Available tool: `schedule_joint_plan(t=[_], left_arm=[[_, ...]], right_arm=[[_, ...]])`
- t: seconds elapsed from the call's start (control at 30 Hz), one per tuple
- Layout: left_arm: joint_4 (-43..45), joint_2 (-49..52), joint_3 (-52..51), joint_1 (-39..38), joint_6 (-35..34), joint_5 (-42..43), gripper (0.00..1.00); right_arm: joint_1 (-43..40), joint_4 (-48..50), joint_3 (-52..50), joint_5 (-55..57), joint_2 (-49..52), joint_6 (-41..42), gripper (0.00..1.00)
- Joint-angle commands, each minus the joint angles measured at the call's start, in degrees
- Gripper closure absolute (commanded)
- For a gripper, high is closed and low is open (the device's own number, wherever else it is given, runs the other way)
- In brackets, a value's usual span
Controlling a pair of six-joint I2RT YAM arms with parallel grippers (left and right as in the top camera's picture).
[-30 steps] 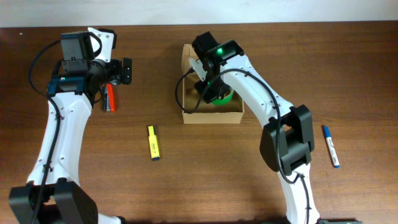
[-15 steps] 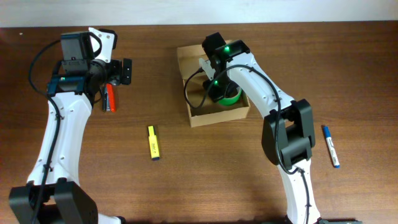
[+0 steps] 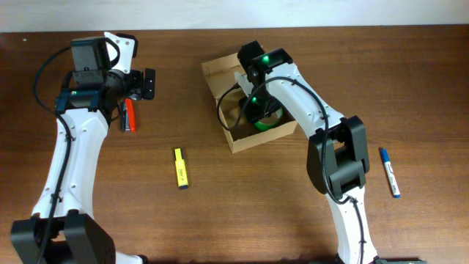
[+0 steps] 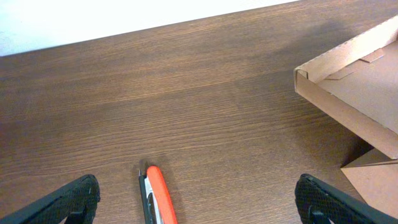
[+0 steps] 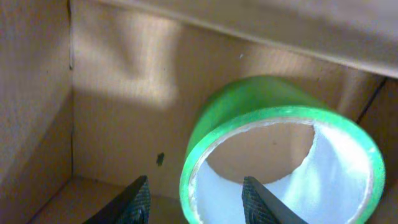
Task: Pack container
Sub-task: 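Move the right gripper over the blue marker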
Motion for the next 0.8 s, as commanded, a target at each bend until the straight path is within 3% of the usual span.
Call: schedule_joint_plan(t=[0.0,0.13,0.23,0.47,0.63,0.77], left_arm=[[0.24,0.63,1.05,-0.02,0.94,-0.63,0.0],[0.22,0.63,1.05,-0.02,1.36,-0.68,0.0],[0.2,0.63,1.05,-0.02,1.33,-1.75,0.0],[0.2,0.63,1.05,-0.02,1.36,-2.12,0.0],[0.17,0.63,1.05,-0.02,1.38,-2.14,0.0],[0.17,0.63,1.05,-0.02,1.38,-2.14,0.0]], right_arm=[[1.16,-1.31,3.76,3.17,-3.13,-0.15,0.52],[0.98,-5.92,9.84,5.31,-5.07,0.92,0.51],[0.92,-9.29,14.51,7.91,-6.84,0.9,0.45],[0.59,-10.71,14.58,12.31,-14.08,2.34,0.44],[-2.82,-10.23,8.17,13.49,-23.85,3.48,0.4],[-7.76,-10.14,-0.98,13.6,-34.53,3.93,0.32]])
